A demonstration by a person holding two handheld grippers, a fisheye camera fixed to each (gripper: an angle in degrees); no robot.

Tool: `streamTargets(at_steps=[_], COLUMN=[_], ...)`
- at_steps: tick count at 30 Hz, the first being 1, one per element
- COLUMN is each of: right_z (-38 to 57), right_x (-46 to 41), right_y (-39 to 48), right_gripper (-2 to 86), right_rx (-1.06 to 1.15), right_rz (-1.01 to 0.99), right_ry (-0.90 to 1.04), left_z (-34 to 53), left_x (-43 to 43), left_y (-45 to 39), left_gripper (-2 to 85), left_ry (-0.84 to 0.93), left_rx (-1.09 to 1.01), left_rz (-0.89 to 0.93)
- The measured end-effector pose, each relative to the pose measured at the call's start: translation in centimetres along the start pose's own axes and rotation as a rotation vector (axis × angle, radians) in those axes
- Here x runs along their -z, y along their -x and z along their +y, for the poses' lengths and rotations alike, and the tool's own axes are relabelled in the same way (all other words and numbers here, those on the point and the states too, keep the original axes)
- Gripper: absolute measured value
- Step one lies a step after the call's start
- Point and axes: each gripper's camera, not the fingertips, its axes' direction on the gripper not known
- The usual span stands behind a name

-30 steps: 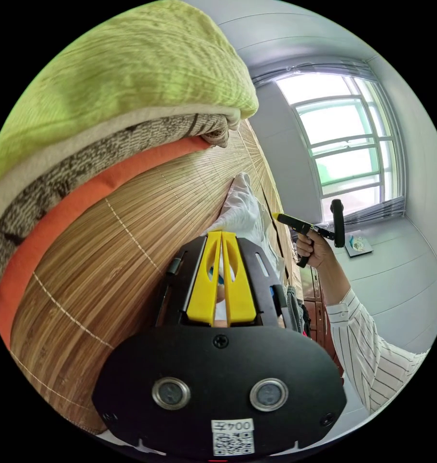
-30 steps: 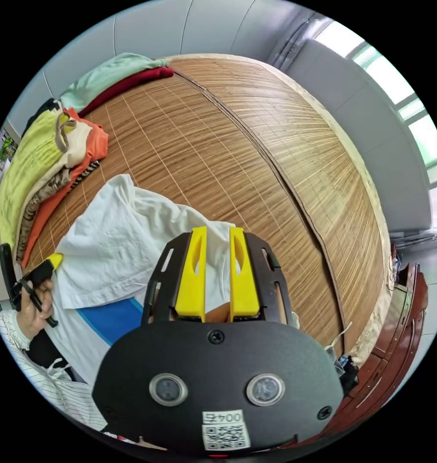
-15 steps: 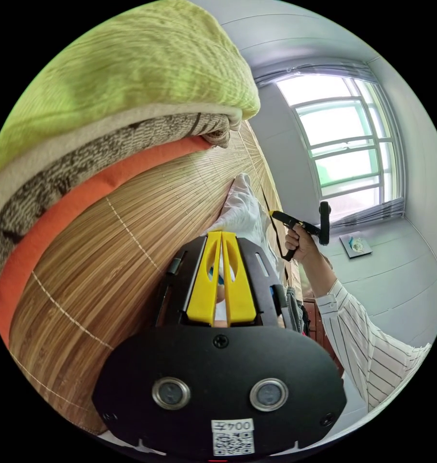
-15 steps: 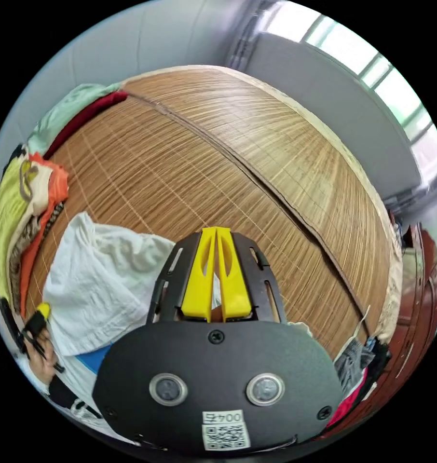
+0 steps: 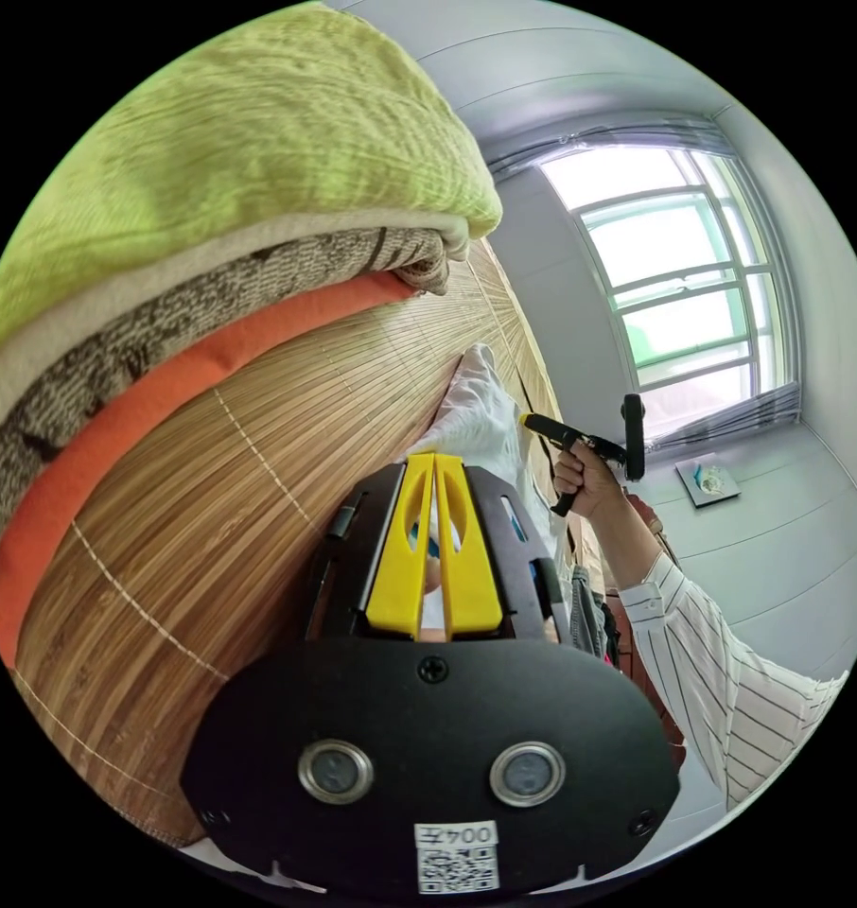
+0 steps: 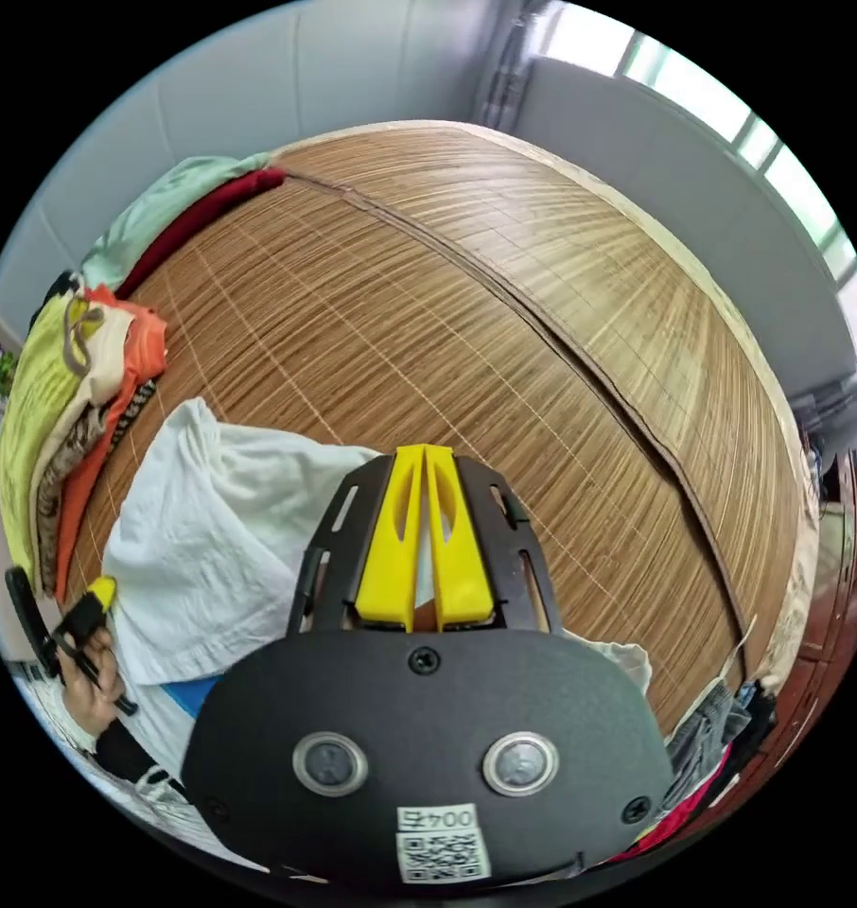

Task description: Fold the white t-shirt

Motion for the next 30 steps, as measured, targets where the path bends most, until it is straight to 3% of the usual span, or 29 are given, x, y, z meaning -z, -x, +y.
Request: streamTargets(at_steps=[5,7,9,12,15,19,30], right_z=[0.6,1.7,2.2,4.5,7.7,13.5,23.0], right_x=[1.2,2.7,2.6,2.4,2.6,3.6,3.8], right_y=[-2.8,-1.2,1.5,4.9,5.2,6.1,16.5], right_gripper=[6.6,6.5,7.4,8.6,8.7,8.2,6.2], right_rx=[-0.113,-0.025,0.133,0.268,0.233,0.136,0.263], right_rz=[-0.159,-0.279,-0.351,-0.257,-0.190,-0.320,-0.371], right_ry=[-0.029,-0.098,-0.043,0.007,-0.009,-0.058,-0.086], left_z=[0.2,0.2,0.3,0.2,0.0,-0.2,-0.7], left_x=[-0.1,-0.1,-0.1,-0.1,0.1,1.1,2.3], left_y=[-0.1,0.0,0.0,0.2,0.8,0.8,3.0], left_gripper=[0.2,0.2,0.1,0.2,0.2,0.2,0.1], left_ry=[0.000,0.001,0.001,0.004,0.018,0.011,-0.013], left_rx=[0.001,0.007,0.007,0.019,0.061,0.058,0.070], left_rz=[-0.002,0.004,0.006,0.021,0.053,0.047,0.193])
